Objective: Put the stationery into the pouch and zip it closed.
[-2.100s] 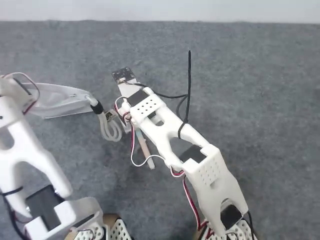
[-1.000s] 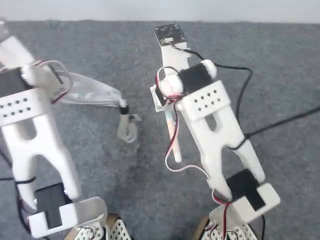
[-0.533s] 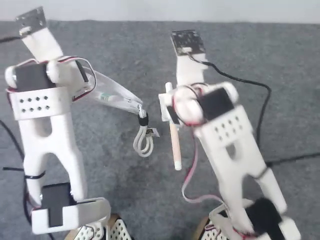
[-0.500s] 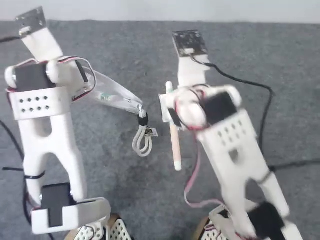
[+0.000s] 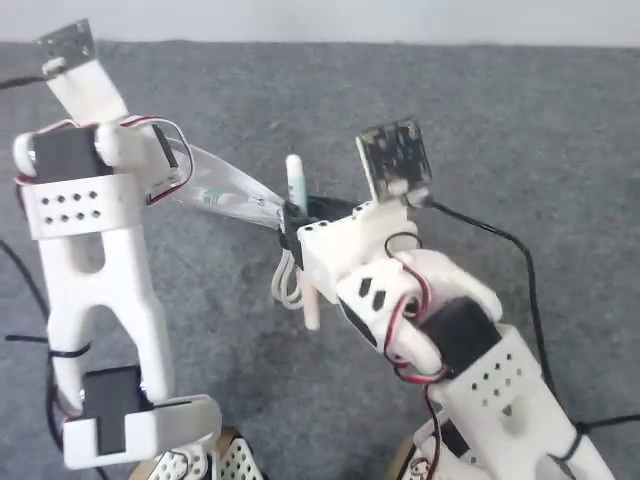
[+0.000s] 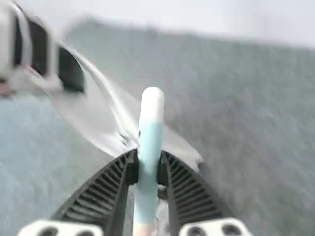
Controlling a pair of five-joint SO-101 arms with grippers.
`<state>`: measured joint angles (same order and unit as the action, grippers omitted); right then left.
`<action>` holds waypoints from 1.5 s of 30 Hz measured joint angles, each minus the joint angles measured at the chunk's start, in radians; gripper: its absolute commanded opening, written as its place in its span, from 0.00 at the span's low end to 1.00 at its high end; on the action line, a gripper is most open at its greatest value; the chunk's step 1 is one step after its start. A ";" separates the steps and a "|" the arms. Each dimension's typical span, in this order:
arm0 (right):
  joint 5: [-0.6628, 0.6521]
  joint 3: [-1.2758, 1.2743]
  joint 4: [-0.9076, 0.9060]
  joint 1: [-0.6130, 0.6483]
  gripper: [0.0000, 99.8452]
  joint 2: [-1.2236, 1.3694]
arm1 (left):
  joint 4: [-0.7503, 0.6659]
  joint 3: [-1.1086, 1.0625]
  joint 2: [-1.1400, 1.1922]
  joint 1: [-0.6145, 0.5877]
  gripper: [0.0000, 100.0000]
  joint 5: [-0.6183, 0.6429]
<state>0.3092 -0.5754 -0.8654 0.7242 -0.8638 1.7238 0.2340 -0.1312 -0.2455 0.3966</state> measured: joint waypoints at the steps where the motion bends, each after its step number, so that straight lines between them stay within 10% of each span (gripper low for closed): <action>1: 0.000 -0.032 0.052 0.006 0.01 -0.018 | 0.000 0.000 0.000 0.000 0.01 0.000; 25: 0.000 -0.290 1.115 0.011 0.01 -0.072 | -0.003 -0.037 -0.002 -0.002 0.01 -0.002; 45: -0.183 -0.293 1.919 0.054 0.01 0.692 | -0.014 -0.060 -0.002 -0.017 0.01 -0.026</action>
<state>0.1266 -0.8684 1.0541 0.7779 -0.1718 1.7100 0.1741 -0.1327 -0.2624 0.3705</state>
